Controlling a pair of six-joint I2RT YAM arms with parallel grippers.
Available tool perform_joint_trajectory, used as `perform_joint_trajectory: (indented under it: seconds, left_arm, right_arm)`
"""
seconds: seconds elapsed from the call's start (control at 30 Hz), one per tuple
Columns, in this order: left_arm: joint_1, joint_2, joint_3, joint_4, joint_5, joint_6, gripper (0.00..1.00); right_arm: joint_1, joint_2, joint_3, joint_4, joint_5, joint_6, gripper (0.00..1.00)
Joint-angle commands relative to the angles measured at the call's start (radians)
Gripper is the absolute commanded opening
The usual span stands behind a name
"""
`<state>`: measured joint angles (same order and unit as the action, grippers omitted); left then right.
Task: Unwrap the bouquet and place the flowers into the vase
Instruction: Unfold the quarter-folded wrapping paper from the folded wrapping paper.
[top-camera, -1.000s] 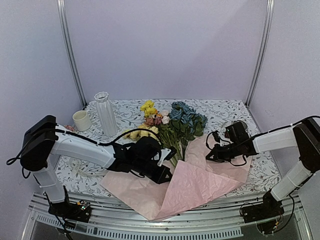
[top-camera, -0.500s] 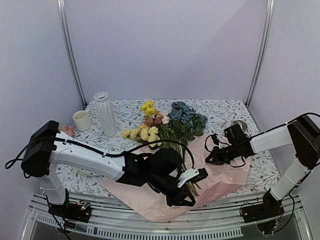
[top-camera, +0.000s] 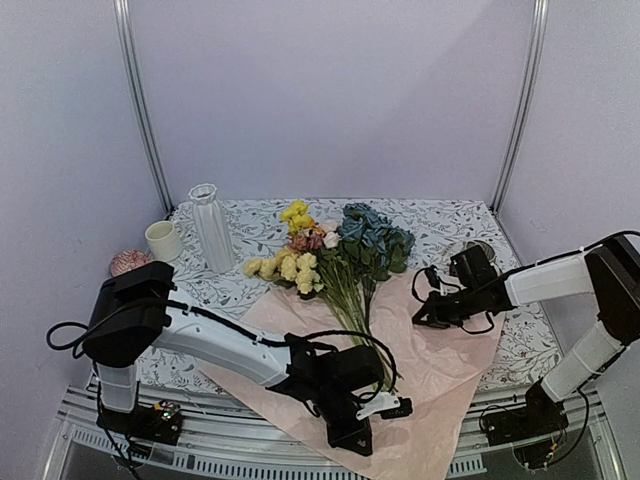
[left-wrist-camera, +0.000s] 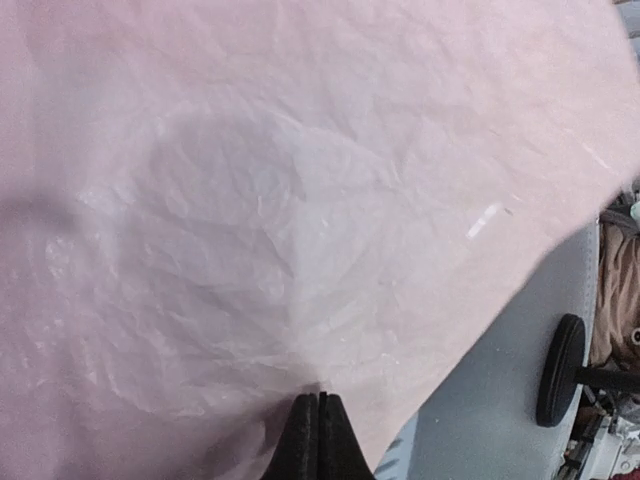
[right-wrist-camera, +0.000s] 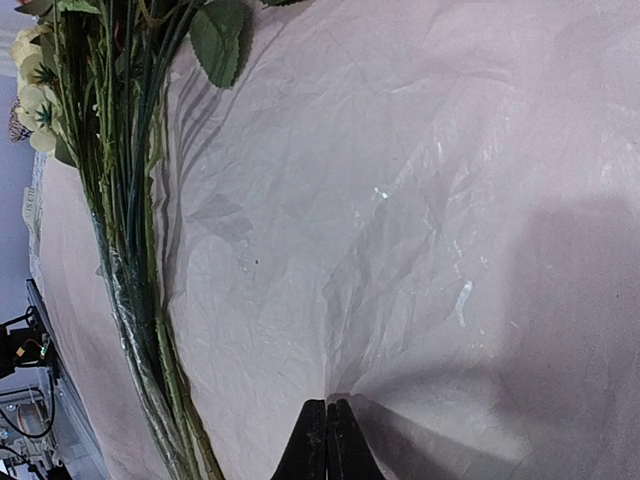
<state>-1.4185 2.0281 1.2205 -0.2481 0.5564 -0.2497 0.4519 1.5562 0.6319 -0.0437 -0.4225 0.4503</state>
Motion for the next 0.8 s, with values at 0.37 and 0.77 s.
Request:
perform_joint_trajectory:
  seconds: [0.37,0.77]
  left_arm:
    - [-0.007,-0.126,0.012,-0.027,-0.215,0.002,0.01]
    - [0.209,-0.405,-0.237,0.018,-0.696,-0.275,0.10]
  right_arm:
    - [0.106,-0.265,0.042,-0.314,0.048,0.030,0.03]
    - [0.145,-0.290,0.005,-0.342,0.050,0.053,0.03]
